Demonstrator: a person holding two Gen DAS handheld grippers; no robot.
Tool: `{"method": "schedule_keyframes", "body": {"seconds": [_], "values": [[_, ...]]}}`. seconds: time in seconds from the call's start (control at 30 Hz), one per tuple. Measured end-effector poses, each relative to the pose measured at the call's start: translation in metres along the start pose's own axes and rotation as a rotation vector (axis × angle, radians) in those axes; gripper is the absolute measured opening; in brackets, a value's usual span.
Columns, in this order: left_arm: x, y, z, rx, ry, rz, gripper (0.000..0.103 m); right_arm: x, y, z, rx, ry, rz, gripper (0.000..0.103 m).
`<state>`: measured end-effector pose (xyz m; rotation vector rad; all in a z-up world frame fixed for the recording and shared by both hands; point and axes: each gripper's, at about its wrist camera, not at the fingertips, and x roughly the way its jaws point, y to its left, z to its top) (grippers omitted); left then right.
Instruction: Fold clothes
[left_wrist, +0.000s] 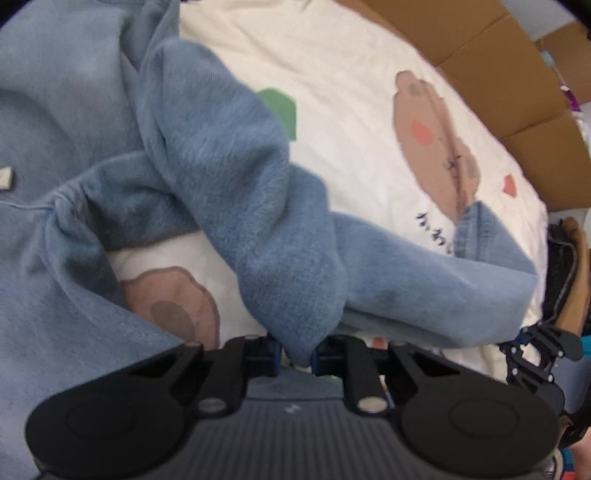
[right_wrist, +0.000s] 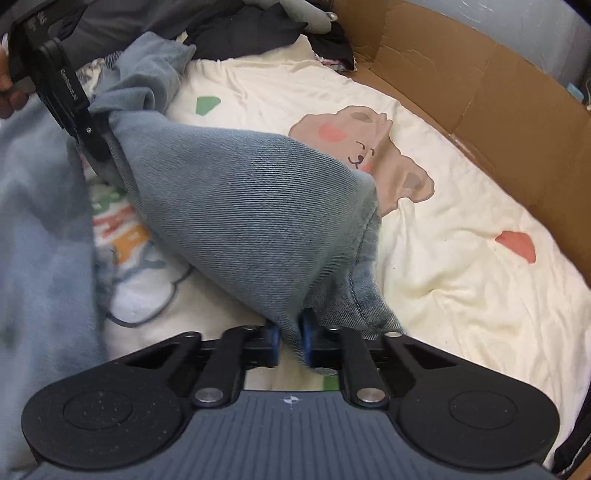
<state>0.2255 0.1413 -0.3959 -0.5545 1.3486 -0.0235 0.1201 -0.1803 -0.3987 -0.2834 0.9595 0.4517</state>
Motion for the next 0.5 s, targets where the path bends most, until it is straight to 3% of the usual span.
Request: {"method": "schedule_keyframes", "body": {"seconds": [0.27,0.5], "values": [[-0.051,-0.001,0.011,0.017,-0.067,-0.073,0.013,-0.042,-0.016,0.008,0.217,0.003,0.213,0.003],[-0.072,-0.017,0.050,0.027,-0.131,-0.133,0.012,-0.068,-0.013,0.014,0.239,0.054,0.333,0.003]]}}
